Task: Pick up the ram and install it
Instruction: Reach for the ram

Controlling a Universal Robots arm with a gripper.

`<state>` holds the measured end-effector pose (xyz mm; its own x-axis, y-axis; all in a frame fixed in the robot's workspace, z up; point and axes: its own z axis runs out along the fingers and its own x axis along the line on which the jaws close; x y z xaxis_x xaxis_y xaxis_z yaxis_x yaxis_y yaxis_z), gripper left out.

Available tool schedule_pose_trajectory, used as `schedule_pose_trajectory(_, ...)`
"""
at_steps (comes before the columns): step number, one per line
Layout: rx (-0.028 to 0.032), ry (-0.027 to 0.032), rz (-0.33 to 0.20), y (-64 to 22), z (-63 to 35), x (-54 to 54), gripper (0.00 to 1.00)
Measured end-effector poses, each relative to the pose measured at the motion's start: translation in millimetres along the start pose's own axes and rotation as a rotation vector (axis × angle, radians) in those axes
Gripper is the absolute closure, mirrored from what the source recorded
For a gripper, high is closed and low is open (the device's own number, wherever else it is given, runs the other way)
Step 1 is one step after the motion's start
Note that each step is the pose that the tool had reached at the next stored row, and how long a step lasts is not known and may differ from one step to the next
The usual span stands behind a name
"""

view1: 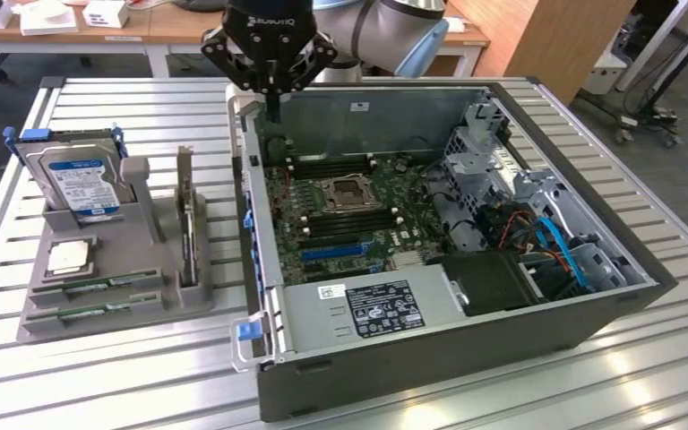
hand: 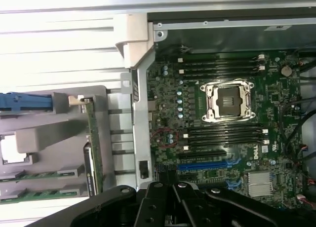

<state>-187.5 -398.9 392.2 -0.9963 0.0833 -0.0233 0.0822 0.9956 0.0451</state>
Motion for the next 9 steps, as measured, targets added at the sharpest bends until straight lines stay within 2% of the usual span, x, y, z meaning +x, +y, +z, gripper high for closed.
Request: schedule_pose_trajectory(9, 0.0001, -0.0002, 0.006, -2.4, -0.3, 29.2, 0.9)
